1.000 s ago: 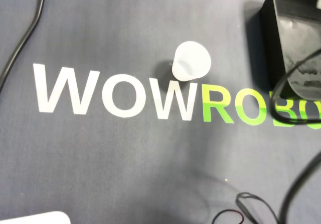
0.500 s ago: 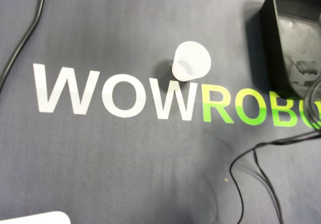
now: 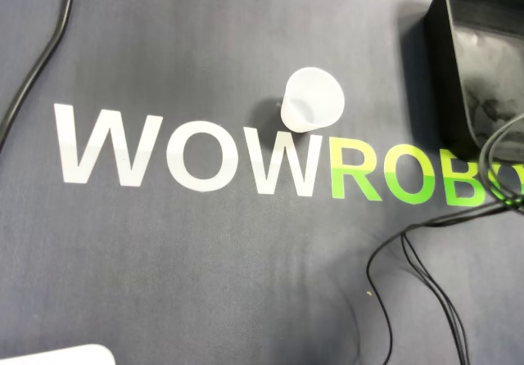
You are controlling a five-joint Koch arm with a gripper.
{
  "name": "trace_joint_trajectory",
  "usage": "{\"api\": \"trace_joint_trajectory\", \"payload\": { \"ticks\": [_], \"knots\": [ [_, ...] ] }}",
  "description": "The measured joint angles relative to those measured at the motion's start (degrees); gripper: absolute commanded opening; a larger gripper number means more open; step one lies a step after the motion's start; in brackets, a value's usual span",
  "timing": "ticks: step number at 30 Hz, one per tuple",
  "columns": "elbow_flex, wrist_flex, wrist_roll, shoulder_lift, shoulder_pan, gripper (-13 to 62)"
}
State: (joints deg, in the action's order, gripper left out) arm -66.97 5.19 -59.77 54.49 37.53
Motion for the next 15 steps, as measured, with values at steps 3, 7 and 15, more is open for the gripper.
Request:
{"api": "trace_joint_trajectory", "payload": {
  "ticks": [3, 7, 15],
  "knots": [
    [0.0, 0.0, -4.3, 0.0, 0.2, 2.0],
    [-1.3, 0.0, -7.6, 0.0, 0.1, 2.0],
    [-2.4, -2.2, -9.2, 0.0, -0.4, 1.9]
  ]
}}
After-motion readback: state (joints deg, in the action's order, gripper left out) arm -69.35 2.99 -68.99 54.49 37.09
